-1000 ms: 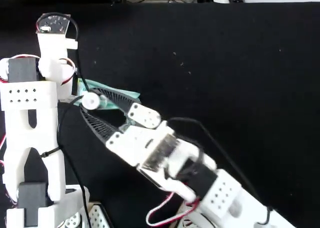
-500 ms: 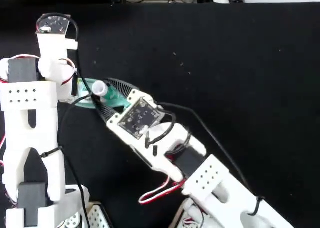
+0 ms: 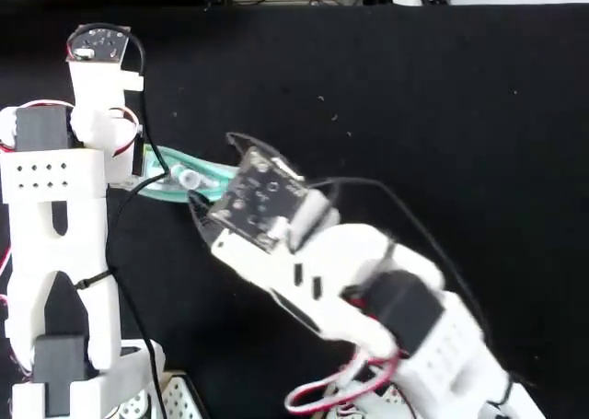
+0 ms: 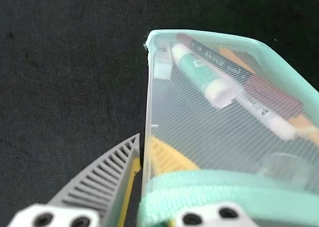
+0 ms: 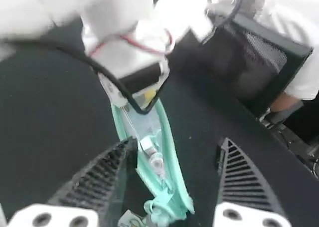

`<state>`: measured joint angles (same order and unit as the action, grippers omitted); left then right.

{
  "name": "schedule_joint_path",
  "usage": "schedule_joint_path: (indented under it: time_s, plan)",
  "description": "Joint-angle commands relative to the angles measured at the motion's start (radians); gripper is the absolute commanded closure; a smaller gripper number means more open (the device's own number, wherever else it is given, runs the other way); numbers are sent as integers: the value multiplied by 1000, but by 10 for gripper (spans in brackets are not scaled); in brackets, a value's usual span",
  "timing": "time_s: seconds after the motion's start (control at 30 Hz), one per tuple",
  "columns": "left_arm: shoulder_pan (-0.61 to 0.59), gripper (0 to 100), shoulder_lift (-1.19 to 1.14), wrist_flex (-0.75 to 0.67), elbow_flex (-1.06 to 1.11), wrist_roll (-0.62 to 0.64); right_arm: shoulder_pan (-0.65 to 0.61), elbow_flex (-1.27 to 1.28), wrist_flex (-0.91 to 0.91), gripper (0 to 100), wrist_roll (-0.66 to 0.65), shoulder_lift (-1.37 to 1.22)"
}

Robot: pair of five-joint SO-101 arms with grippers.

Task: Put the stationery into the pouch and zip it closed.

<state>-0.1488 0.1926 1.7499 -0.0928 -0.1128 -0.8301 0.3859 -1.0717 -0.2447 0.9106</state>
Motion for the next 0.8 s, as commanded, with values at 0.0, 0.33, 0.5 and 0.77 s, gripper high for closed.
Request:
schedule_joint_path:
  time_s: [0.0, 0.33, 0.5, 0.77]
  plan:
    - [1, 970, -11, 8, 22, -8, 31, -105, -140, 747, 14, -1]
    - [4, 970, -11, 8, 22, -8, 37, 191, -126, 747, 15, -1]
    - [1, 970, -11, 8, 22, -8, 37, 306, 71, 747, 15, -1]
    - [1, 970, -11, 8, 22, -8, 37, 326, 160, 814, 6, 7]
